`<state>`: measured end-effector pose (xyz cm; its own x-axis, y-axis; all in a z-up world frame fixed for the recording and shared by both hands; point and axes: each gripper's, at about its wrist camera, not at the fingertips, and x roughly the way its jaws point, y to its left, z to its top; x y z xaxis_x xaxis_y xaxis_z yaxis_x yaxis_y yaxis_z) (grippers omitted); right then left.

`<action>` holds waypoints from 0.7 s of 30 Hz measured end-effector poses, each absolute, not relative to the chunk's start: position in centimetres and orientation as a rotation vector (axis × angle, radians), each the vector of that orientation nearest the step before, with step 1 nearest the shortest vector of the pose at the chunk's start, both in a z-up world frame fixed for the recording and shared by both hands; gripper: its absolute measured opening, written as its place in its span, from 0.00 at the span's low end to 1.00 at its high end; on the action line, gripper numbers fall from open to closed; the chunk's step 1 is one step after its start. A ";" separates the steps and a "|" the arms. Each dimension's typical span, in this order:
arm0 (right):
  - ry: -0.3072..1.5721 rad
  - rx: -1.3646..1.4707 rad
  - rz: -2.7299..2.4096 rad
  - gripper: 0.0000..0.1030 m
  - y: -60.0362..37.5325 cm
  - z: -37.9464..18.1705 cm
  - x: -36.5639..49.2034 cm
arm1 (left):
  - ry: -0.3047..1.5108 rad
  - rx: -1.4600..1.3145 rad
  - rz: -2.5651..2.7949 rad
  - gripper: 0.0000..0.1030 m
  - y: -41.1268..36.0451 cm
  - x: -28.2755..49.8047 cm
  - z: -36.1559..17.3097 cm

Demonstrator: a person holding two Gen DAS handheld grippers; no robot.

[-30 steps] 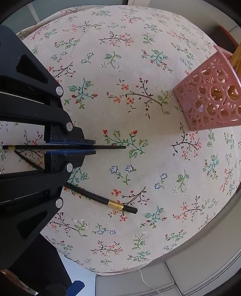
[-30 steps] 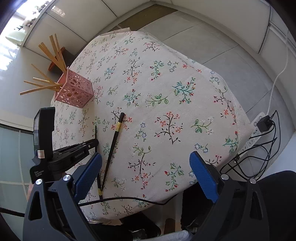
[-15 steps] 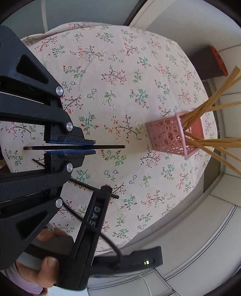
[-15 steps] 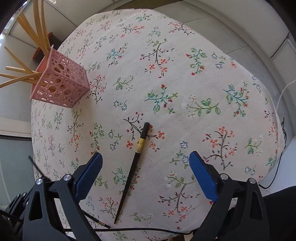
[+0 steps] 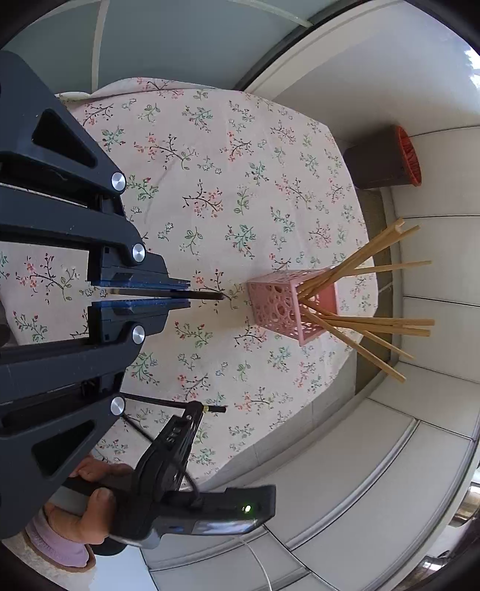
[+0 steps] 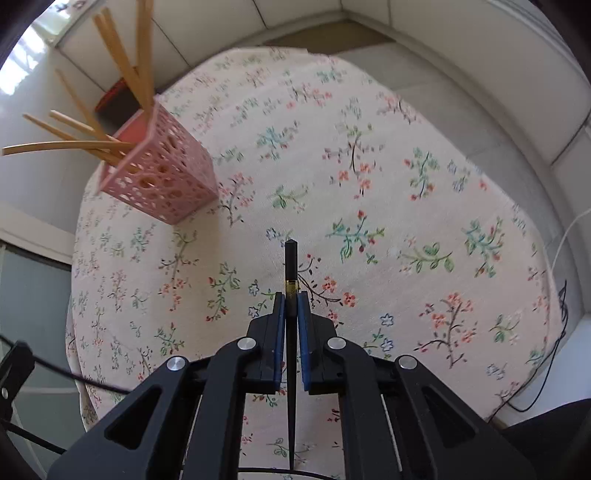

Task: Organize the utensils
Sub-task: 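Lift both black chopsticks upright and carry them over the pink basket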

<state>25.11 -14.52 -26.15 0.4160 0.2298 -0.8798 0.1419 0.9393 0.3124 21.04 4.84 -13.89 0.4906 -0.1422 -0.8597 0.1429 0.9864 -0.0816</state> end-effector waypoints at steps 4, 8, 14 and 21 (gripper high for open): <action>1.036 0.328 0.111 0.07 -15.5 -21.7 23.3 | 0.998 -0.021 -0.179 0.03 4.8 20.7 -12.6; 0.962 0.323 0.137 0.07 -16.4 -18.4 21.8 | 0.955 -0.035 -0.182 0.03 4.4 20.3 -11.1; 0.816 0.314 0.170 0.07 -17.2 -12.8 21.0 | 0.871 -0.056 -0.192 0.03 4.1 20.1 -8.2; 0.665 0.317 0.221 0.07 -17.0 -6.1 21.9 | 0.782 -0.058 -0.208 0.03 3.4 21.2 -4.3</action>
